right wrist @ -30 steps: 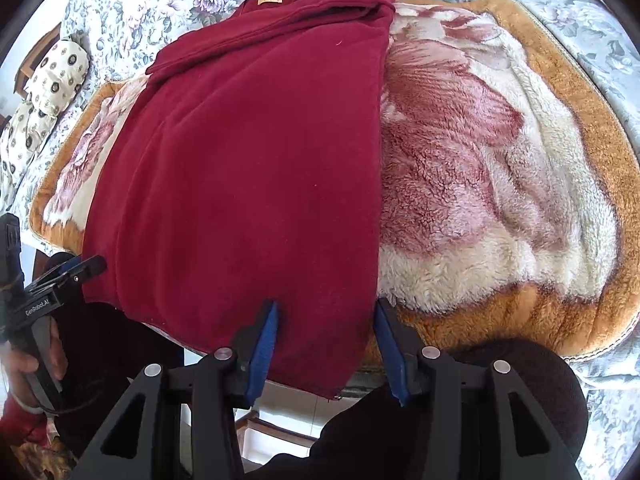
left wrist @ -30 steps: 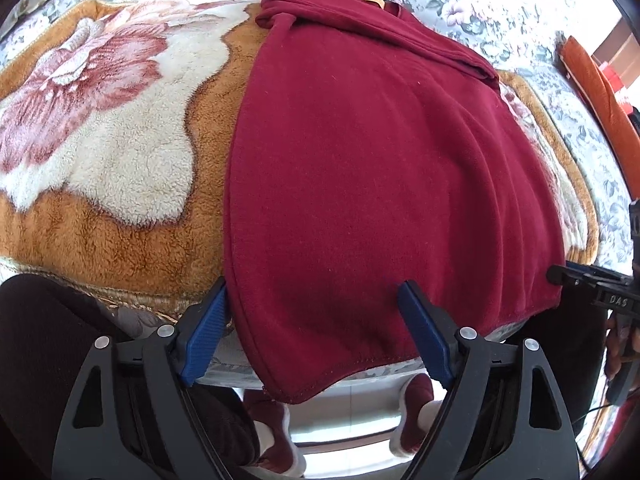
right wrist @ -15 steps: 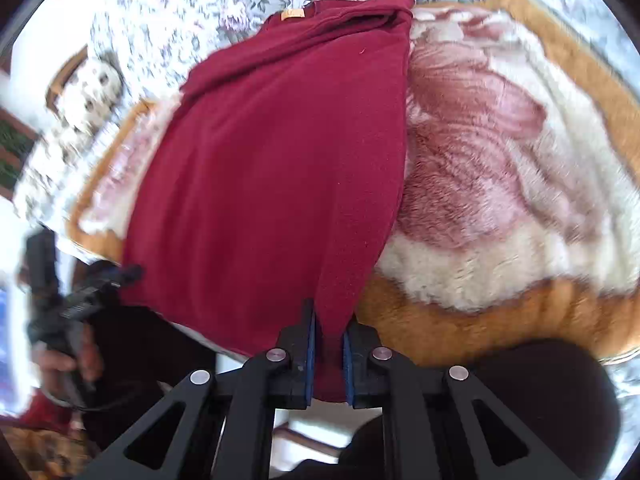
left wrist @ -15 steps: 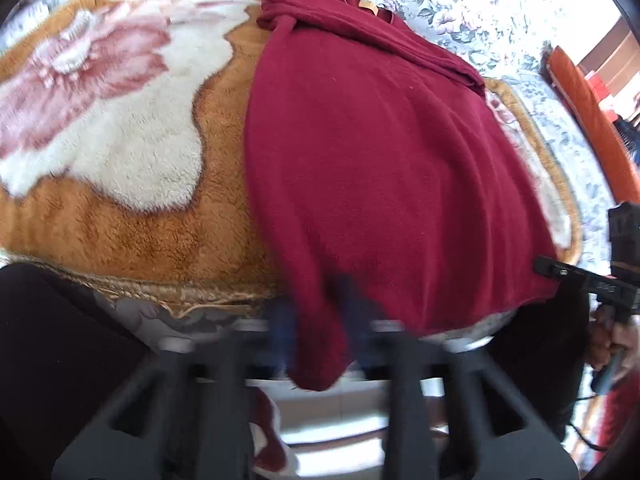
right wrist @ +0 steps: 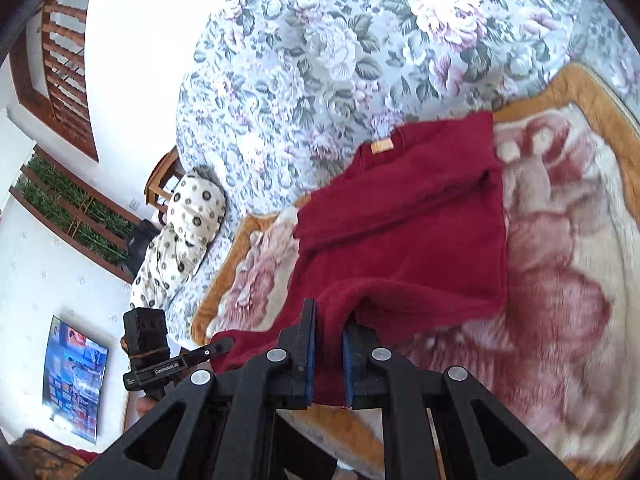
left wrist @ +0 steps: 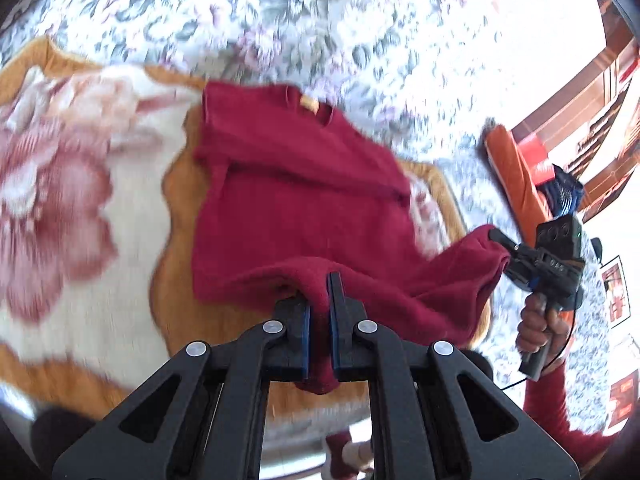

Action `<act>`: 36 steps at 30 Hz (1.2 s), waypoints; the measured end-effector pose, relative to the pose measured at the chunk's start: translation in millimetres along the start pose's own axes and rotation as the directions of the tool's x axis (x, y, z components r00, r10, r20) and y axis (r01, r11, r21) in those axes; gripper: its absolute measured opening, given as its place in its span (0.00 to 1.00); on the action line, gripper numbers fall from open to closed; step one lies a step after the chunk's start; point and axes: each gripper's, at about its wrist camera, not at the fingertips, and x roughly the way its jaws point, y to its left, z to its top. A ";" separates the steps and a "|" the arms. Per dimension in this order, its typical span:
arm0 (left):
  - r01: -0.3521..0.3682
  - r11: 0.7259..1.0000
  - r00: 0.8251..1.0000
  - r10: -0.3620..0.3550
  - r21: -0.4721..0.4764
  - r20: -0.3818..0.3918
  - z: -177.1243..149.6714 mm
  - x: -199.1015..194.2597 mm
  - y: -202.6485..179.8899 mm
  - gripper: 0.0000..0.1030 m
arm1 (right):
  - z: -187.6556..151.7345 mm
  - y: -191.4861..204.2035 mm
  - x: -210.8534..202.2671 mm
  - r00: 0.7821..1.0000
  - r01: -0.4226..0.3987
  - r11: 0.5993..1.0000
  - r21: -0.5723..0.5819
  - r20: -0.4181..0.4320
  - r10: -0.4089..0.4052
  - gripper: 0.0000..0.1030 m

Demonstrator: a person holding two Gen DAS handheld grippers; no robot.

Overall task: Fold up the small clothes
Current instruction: 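Grasp the sweater hem with both grippers and lift it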

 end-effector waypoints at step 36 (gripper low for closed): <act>-0.169 0.979 0.979 0.180 -0.115 0.097 213.5 118.2 56.6 0.74 | 166.2 -71.5 155.4 0.936 0.353 0.923 -0.156 0.046 -0.350 0.45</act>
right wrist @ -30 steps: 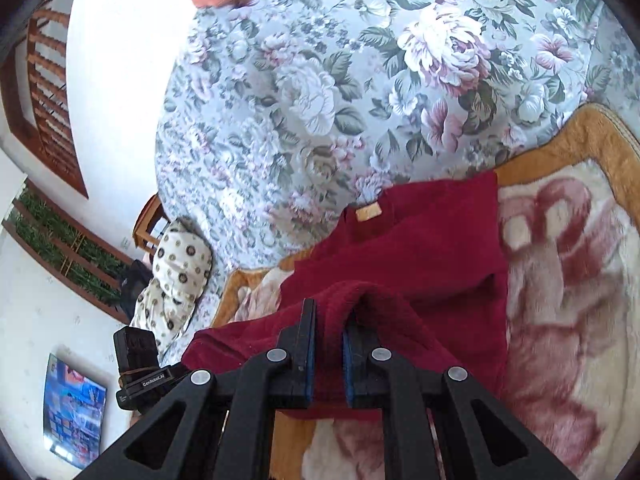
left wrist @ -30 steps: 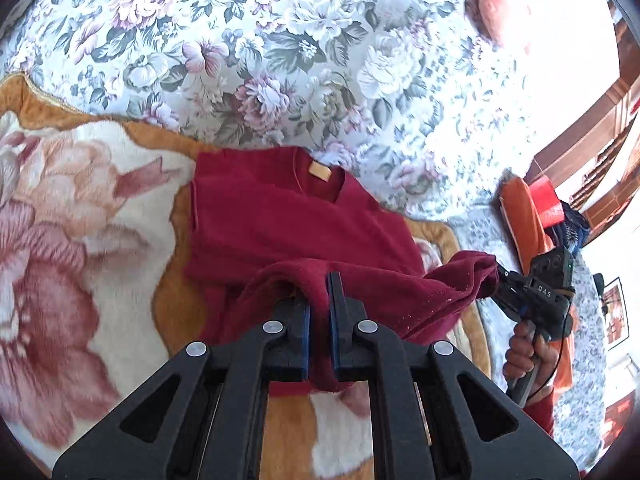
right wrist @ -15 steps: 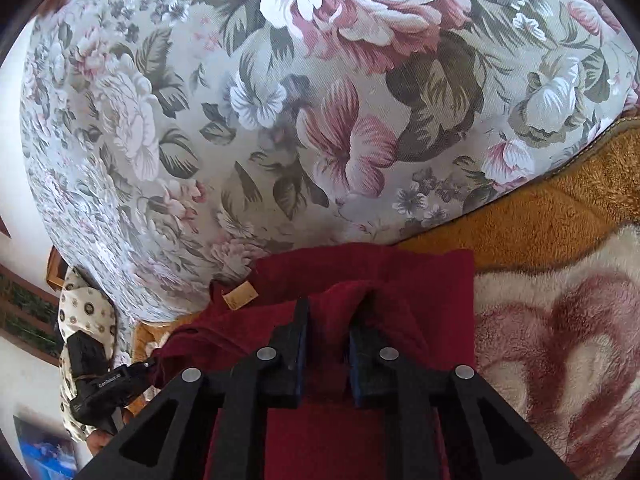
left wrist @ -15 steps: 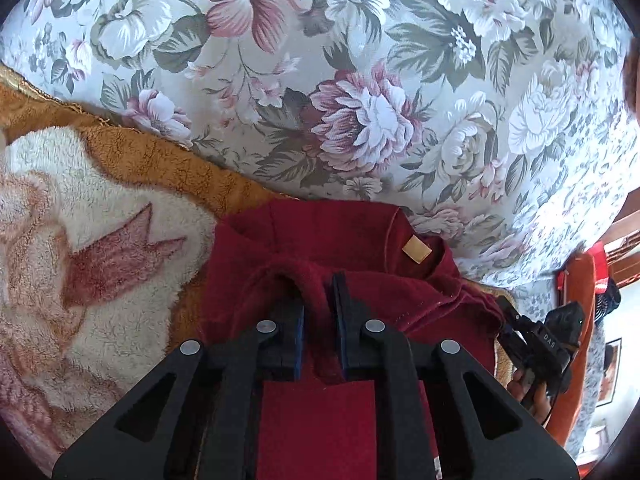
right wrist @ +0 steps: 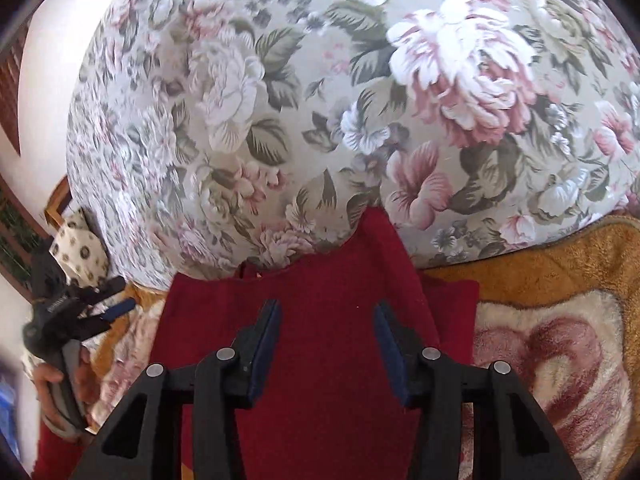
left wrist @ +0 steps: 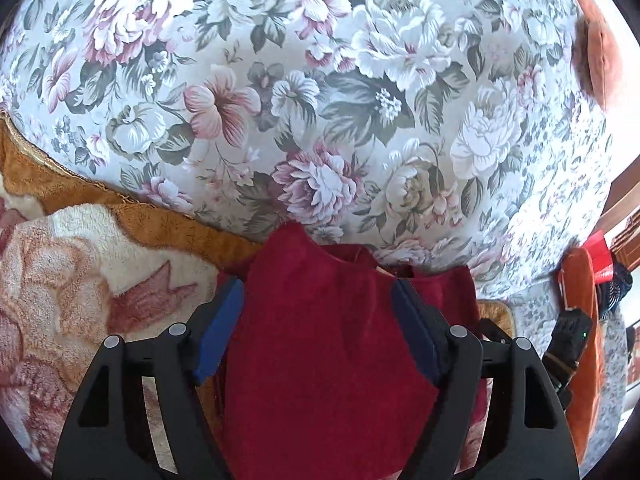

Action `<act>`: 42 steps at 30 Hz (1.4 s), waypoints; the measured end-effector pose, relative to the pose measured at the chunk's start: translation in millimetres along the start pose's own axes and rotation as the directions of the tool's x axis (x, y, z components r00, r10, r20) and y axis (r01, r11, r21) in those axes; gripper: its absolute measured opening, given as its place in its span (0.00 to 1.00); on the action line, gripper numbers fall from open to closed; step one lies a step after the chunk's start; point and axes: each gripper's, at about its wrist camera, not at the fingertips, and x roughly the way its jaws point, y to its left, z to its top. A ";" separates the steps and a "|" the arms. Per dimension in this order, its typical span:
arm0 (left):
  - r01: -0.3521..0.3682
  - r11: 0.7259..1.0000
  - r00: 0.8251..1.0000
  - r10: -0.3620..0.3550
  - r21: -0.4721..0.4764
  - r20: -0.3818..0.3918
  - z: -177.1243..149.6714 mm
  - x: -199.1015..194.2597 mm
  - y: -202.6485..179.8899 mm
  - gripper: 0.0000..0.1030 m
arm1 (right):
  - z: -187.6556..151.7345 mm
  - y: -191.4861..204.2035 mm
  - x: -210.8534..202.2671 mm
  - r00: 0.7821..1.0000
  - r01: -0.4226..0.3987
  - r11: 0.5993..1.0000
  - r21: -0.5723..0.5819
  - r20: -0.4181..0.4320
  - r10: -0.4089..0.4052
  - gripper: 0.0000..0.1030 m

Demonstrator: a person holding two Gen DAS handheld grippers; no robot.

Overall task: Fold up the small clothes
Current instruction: 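Grasp the sweater hem with both grippers and lift it, then fold the held hem up toward the collar with both grippers and release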

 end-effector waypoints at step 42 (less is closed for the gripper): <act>-0.295 0.939 0.948 0.310 0.176 -0.068 -104.4 46.5 -4.2 0.74 | -81.8 10.6 -12.4 0.959 0.267 0.962 -0.056 -0.083 -0.271 0.39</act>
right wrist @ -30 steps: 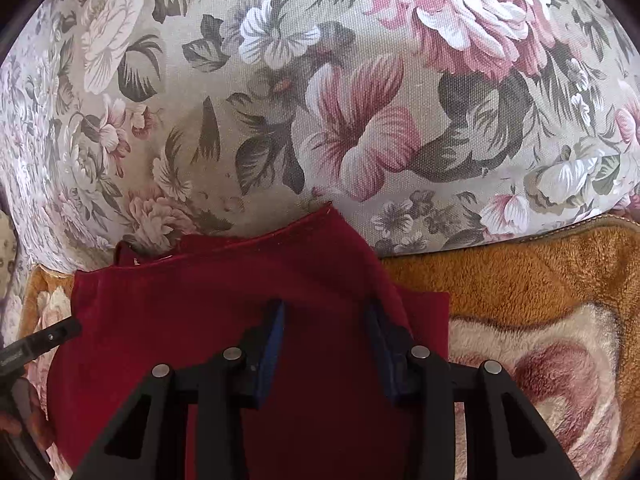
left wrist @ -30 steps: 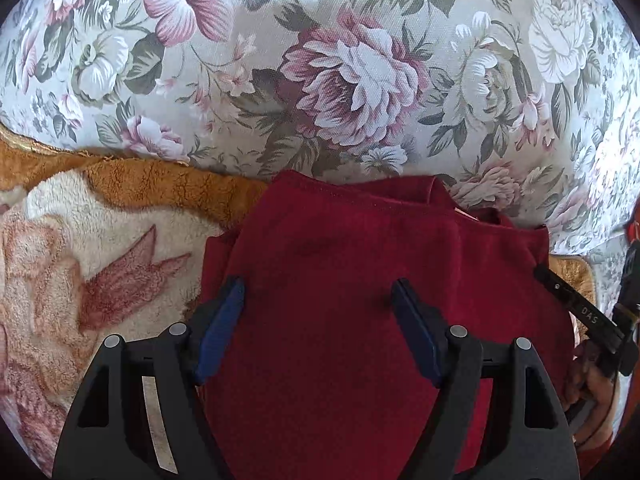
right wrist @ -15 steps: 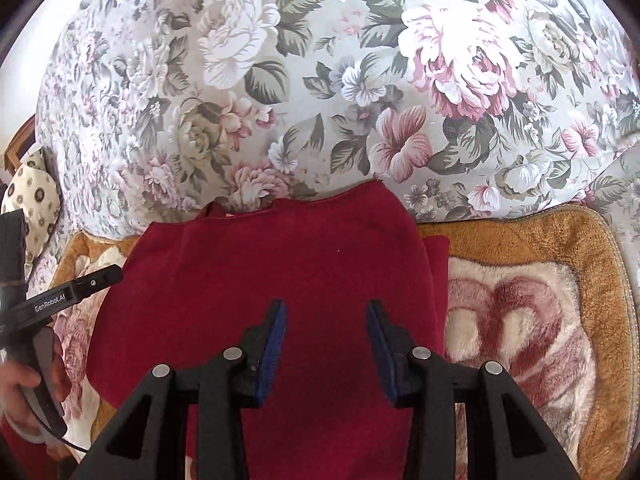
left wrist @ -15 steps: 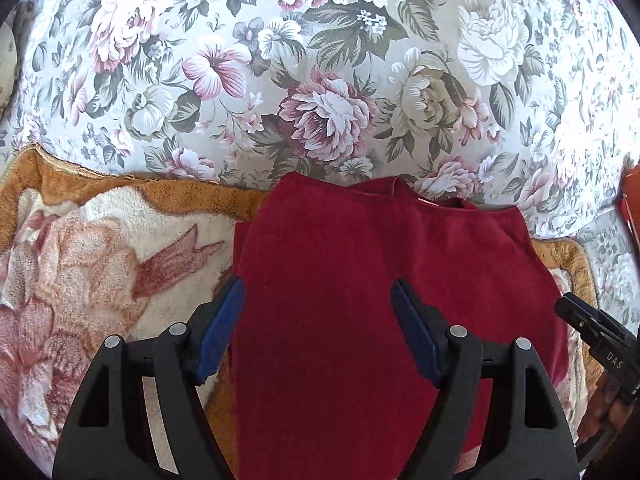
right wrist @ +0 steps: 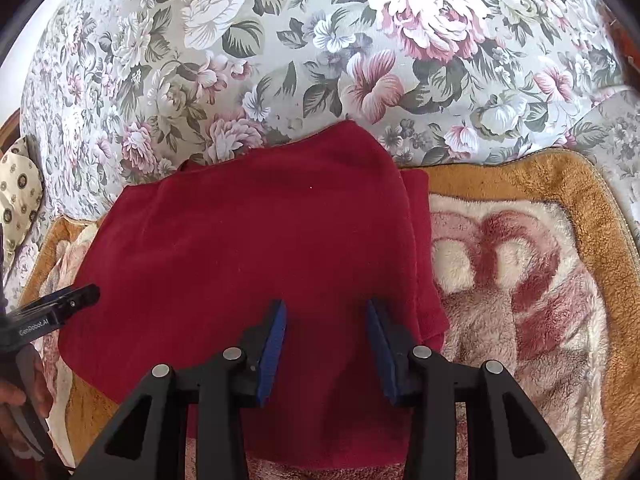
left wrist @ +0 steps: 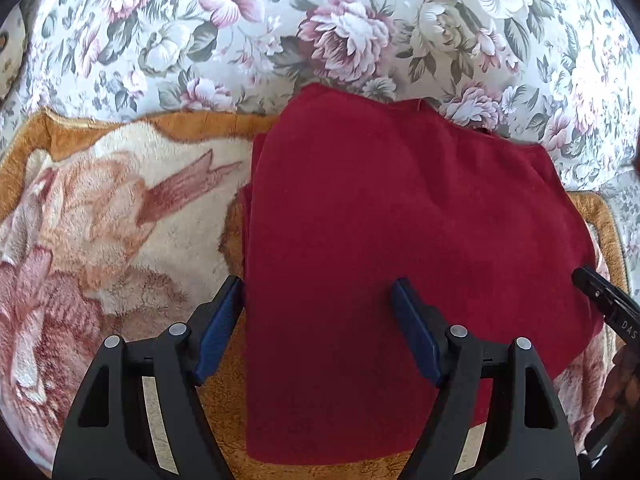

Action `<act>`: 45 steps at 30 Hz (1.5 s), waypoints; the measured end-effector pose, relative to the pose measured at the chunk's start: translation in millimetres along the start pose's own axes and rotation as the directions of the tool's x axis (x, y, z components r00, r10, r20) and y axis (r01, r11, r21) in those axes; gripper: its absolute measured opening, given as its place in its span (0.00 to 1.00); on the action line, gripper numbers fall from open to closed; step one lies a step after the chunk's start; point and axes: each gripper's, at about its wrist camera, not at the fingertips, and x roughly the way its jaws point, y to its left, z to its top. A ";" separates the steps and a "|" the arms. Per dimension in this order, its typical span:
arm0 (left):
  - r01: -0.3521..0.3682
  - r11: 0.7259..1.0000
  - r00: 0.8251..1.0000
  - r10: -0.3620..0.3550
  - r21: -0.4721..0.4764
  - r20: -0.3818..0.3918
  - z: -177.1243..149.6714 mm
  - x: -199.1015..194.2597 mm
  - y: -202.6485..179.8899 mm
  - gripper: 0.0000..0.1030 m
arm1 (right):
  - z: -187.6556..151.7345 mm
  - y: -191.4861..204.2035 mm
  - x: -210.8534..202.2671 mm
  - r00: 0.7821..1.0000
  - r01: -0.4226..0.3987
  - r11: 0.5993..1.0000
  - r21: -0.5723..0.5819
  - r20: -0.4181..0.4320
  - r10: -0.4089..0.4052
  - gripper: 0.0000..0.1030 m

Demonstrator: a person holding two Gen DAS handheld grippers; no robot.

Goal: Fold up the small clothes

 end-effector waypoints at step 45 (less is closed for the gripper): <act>0.239 0.934 0.971 -0.223 -0.267 0.089 -60.5 -30.0 60.4 0.77 | 95.7 236.9 115.7 0.967 -0.222 0.960 -0.172 -0.164 0.195 0.45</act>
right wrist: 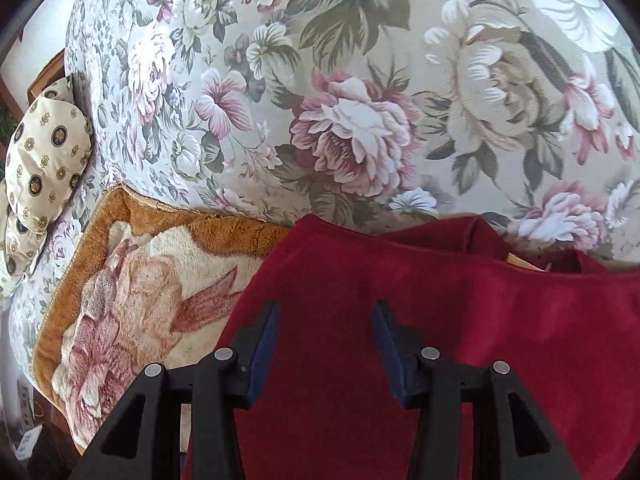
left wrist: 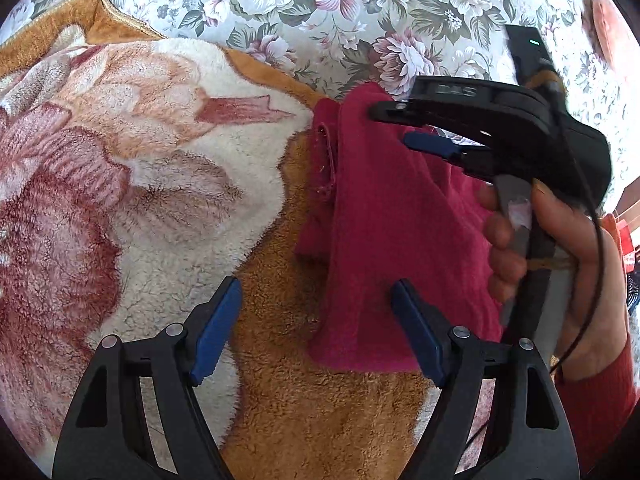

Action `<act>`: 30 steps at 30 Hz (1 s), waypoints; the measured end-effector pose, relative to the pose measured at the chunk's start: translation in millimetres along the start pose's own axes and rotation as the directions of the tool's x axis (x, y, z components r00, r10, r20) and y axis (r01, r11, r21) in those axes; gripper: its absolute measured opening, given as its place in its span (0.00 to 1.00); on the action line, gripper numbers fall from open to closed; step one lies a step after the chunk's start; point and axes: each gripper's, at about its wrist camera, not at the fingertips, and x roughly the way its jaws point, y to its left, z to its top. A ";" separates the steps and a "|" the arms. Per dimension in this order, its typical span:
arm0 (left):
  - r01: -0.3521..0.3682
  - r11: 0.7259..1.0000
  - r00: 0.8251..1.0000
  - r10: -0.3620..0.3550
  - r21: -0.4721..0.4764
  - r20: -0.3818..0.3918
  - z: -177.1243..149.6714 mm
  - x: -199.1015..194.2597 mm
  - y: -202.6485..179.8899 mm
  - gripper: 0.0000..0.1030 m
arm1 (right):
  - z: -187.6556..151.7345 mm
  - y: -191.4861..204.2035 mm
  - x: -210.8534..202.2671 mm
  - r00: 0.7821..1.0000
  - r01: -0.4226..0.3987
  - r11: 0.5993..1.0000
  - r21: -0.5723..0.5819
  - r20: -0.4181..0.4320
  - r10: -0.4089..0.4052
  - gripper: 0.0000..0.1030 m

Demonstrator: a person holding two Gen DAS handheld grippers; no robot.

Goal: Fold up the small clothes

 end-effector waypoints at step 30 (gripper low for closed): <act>0.139 0.988 0.989 -0.135 -0.067 0.062 -5.4 0.1 2.7 0.99 | 14.6 72.6 39.9 0.956 0.155 0.963 -0.222 -0.212 -0.203 0.62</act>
